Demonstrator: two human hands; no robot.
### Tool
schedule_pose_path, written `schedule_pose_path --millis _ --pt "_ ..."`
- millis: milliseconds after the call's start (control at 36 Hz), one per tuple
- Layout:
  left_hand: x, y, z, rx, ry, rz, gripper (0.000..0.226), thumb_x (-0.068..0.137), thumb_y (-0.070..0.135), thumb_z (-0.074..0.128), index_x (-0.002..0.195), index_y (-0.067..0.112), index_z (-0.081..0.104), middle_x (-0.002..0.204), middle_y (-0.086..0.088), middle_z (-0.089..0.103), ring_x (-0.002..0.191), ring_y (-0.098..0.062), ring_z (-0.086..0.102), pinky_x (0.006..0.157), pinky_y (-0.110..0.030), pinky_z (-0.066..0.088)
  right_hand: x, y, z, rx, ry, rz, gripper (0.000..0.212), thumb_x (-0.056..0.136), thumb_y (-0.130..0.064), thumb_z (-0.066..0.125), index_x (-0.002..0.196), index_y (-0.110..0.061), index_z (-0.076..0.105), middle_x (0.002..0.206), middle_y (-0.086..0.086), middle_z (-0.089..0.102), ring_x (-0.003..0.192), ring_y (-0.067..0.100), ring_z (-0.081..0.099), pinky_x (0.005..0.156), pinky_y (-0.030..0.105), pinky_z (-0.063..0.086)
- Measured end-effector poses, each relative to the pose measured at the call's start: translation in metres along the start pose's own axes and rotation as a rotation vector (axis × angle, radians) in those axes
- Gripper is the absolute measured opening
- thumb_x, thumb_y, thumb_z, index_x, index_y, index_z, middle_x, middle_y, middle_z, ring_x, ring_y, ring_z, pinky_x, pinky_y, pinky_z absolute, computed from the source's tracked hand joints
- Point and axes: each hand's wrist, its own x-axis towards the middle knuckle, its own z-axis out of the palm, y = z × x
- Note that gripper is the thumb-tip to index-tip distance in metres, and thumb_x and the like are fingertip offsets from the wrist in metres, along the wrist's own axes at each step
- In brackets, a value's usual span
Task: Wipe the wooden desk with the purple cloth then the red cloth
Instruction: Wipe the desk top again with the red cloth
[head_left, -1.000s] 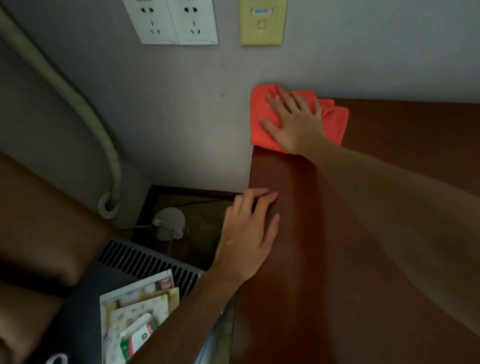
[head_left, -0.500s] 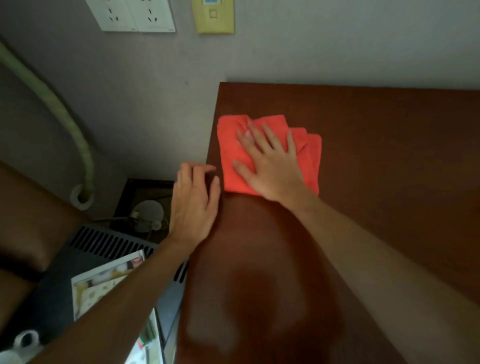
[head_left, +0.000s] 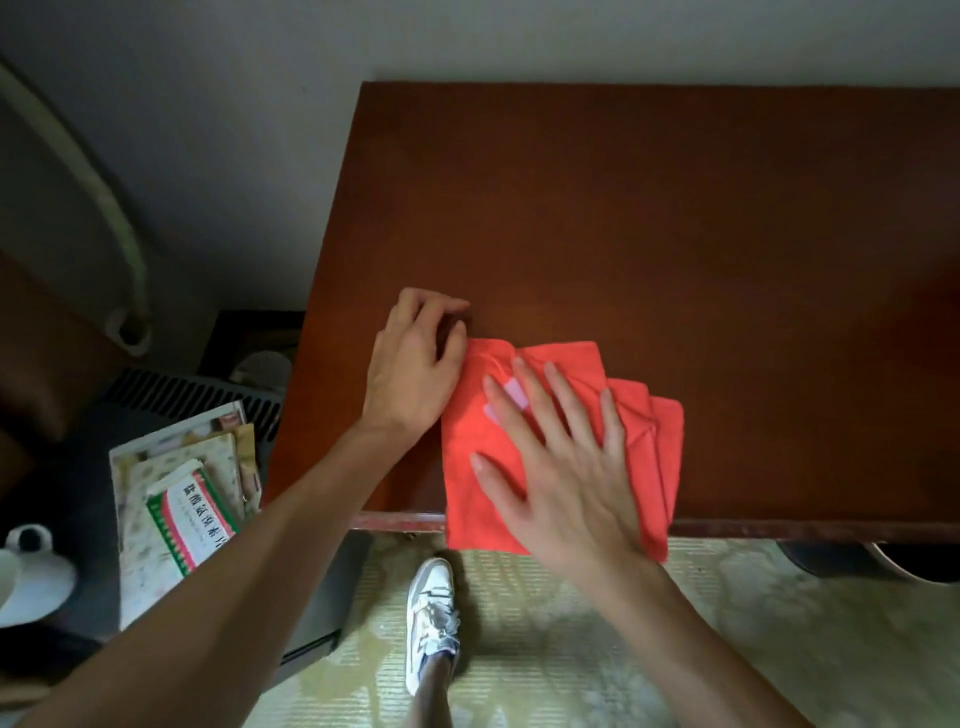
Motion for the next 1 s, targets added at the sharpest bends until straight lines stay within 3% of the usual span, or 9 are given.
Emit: schedule_pose_path --millis 194,306,389,472,639,806,1000 --pt "0.021 0.0 -0.004 0.029 0.003 -0.045 0.04 0.095 0.038 0.044 0.128 0.024 0.061 0.123 -0.001 0.053 0.119 -0.021 0.054 0.102 -0.05 0.043 0.093 0.028 -0.003 0.003 0.058 -0.029 0.071 0.094 -0.068 0.027 0.158 -0.04 0.033 0.169 -0.006 0.027 0.156 0.021 0.023 0.123 0.058 0.015" --pt "0.057 -0.001 0.003 0.06 -0.019 -0.001 0.044 0.094 0.038 0.044 0.132 0.022 0.06 0.125 -0.002 0.052 0.118 -0.022 0.053 0.101 -0.047 0.043 0.191 0.054 -0.007 0.004 0.025 0.015 0.073 0.093 -0.071 0.021 0.161 -0.042 0.025 0.171 -0.007 0.02 0.157 0.019 0.015 0.123 0.057 0.008" --pt "0.092 -0.003 0.015 0.063 -0.05 0.03 0.046 0.097 0.042 0.043 0.138 0.025 0.056 0.132 0.001 0.049 0.124 -0.017 0.049 0.104 -0.035 0.035 0.255 0.072 -0.008 0.013 0.043 0.058 0.068 0.1 -0.067 0.031 0.162 -0.042 0.02 0.172 -0.007 0.015 0.158 0.02 0.01 0.124 0.058 0.004" --pt "0.12 -0.005 0.027 0.053 -0.071 0.009 0.05 0.101 0.038 0.048 0.15 0.029 0.04 0.139 0.005 0.042 0.13 -0.01 0.041 0.099 -0.022 0.021 0.313 0.089 -0.01 0.017 0.077 0.073 0.067 0.1 -0.066 0.034 0.161 -0.041 0.022 0.172 -0.006 0.017 0.157 0.021 0.013 0.124 0.058 0.006" --pt "0.12 -0.005 0.041 0.398 -0.109 0.117 0.057 0.097 0.053 0.039 0.15 0.032 0.039 0.153 0.001 0.036 0.139 -0.017 0.033 0.109 -0.035 0.023 0.418 0.125 -0.017 0.013 0.109 0.097 0.067 0.099 -0.068 0.037 0.16 -0.041 0.027 0.17 -0.004 0.021 0.156 0.022 0.019 0.123 0.058 0.011" --pt "0.121 -0.007 0.044 0.505 -0.134 0.13 0.056 0.099 0.055 0.034 0.15 0.032 0.038 0.155 -0.001 0.035 0.142 -0.017 0.032 0.108 -0.036 0.022 0.447 0.138 -0.021 -0.013 0.106 0.079 0.068 0.1 -0.069 0.033 0.161 -0.039 0.026 0.17 -0.003 0.022 0.155 0.023 0.019 0.124 0.057 0.011" --pt "0.121 -0.005 0.042 0.526 -0.143 0.126 0.054 0.099 0.055 0.033 0.148 0.032 0.04 0.155 -0.002 0.037 0.141 -0.018 0.034 0.105 -0.036 0.023 0.408 0.135 -0.021 -0.002 0.092 0.068 0.067 0.101 -0.064 0.037 0.161 -0.038 0.025 0.172 -0.005 0.015 0.158 0.02 0.014 0.125 0.057 0.005"
